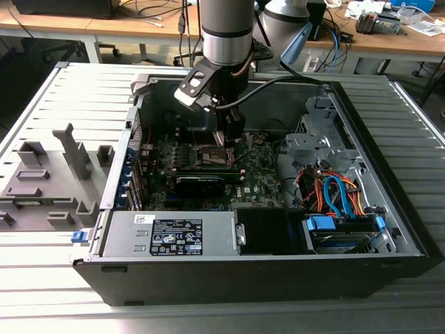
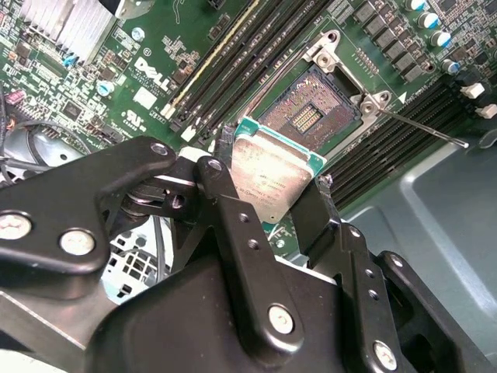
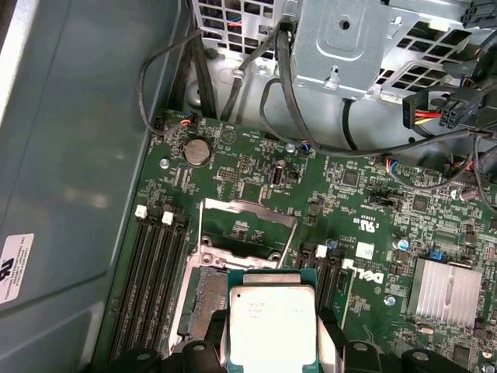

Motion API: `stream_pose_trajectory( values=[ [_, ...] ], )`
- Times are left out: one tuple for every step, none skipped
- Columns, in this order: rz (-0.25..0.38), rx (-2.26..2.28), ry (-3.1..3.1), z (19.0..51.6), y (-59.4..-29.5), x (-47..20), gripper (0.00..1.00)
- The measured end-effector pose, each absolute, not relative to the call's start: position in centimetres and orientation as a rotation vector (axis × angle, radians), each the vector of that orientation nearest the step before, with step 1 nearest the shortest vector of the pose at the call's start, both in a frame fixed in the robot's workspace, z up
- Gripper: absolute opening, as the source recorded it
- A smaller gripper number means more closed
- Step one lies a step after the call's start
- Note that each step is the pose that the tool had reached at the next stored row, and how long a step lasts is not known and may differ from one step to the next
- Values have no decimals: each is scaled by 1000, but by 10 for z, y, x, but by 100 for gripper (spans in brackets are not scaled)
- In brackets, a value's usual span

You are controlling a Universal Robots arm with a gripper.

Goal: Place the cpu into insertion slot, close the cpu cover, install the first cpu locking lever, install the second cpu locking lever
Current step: 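Place the cpu into insertion slot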

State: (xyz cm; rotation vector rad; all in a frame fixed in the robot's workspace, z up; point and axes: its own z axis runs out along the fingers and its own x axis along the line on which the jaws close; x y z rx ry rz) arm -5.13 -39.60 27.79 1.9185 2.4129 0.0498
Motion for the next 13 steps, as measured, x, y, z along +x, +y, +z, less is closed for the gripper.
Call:
stream_pose_trajectory(
  values=[
    [50, 1920, 2411, 278, -396, -51, 54],
    [49, 1922, 2410, 278, -396, -51, 54],
    [49, 1925, 2407, 278, -396, -51, 54],
    [48, 1928, 2404, 278, -396, -51, 54],
    [48, 1931, 2402, 278, -396, -51, 54],
    [47, 1934, 2400, 278, -396, -51, 54],
    [47, 1935, 2398, 278, -396, -51, 54],
    [47, 1937, 2396, 278, -396, -51, 54],
    [47, 1939, 2395, 278, -396, -51, 54],
    [46, 1942, 2392, 278, -396, -51, 54],
    [46, 1945, 2390, 278, -396, -51, 54],
    [45, 1947, 2387, 278, -396, -51, 54],
    [45, 1948, 2386, 278, -396, -51, 54]
  ],
)
